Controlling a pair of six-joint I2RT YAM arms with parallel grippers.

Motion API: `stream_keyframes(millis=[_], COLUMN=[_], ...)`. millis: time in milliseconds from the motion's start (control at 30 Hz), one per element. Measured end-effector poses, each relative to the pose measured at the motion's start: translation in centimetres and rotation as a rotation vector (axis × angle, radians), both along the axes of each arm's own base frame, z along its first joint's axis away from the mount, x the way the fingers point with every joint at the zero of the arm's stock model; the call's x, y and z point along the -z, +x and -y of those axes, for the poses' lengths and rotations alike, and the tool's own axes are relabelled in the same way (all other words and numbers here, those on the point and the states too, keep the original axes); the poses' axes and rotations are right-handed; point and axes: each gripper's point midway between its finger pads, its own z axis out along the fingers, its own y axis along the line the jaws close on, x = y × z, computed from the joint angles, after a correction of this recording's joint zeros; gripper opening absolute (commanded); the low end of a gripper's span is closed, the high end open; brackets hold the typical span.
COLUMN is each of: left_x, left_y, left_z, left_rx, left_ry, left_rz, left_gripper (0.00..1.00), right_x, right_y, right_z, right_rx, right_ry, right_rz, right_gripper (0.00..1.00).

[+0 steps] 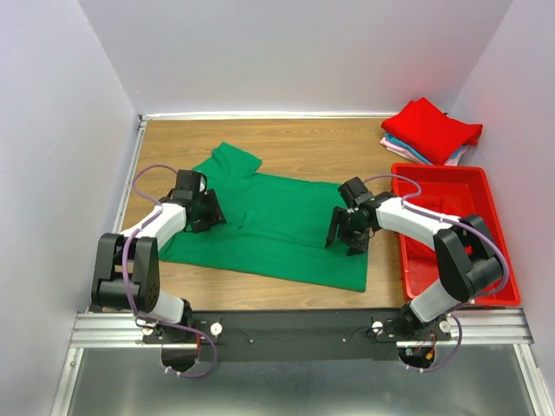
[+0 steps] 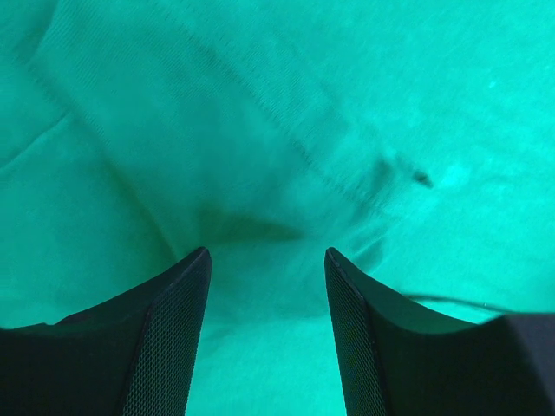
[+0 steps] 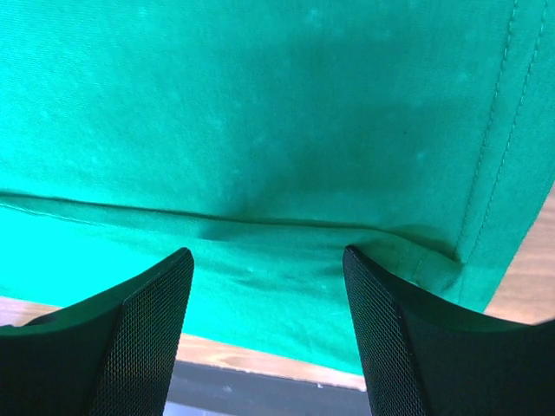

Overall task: Fold and stack the t-shirts
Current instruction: Fold the tshirt

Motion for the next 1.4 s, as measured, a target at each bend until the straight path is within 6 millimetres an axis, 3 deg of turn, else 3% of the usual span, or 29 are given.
stream_keyframes(millis=[133, 200, 300, 367, 400, 533, 667, 833, 933, 1133, 1400], left_x=[-1.5, -3.1, -6.2, -8.4, -9.9, -12.5, -12.7, -12.5, -12.1, -12.0, -8.7], left_y=[-1.0, -0.2, 2.4, 4.9, 7.1, 12.5, 17.5, 22.5, 25.4, 31.0, 31.8], left_z=[-0.2, -0.2, -0.1, 0.0, 0.1, 0.3, 0.5, 1.0, 1.6, 2.4, 1.0], left_rx=[-0.015, -0.02, -0.026, -0.025, -0.026, -0.022, -0.017, -0.013, -0.006, -0.031, -0.09], left_ry=[-0.004, -0.006, -0.004, 0.001, 0.003, 0.017, 0.034, 0.039, 0.045, 0.075, 0.151], left_rz=[-0.016, 0.006, 0.076, 0.133, 0.178, 0.259, 0.296, 0.355, 0.385, 0.453, 0.389], left_gripper=[0.64, 0.64, 0.64, 0.64, 0.64, 0.64, 0.64, 0.64, 0.64, 0.63, 0.62], right_x=[-0.3, -1.0, -3.8, -5.5, -6.2, -7.0, -5.9, -5.0, -4.3, -2.7, -1.5], right_y=[-0.7, -0.5, 2.2, 4.1, 5.2, 9.2, 13.2, 16.6, 18.0, 18.9, 19.2], right_z=[0.3, 0.3, -0.5, -0.6, -0.5, 2.1, 5.6, 7.6, 8.8, 10.3, 10.4], right_rx=[0.003, 0.01, 0.022, 0.038, 0.049, 0.129, 0.19, 0.221, 0.238, 0.263, 0.261], right_ry=[-0.013, -0.022, -0.017, -0.014, -0.015, -0.066, -0.169, -0.233, -0.26, -0.274, -0.273], right_rz=[-0.036, -0.043, 0.033, 0.088, 0.115, 0.167, 0.178, 0.193, 0.195, 0.174, 0.16], right_gripper=[0.78, 0.79, 0.81, 0.81, 0.8, 0.8, 0.77, 0.73, 0.71, 0.7, 0.69])
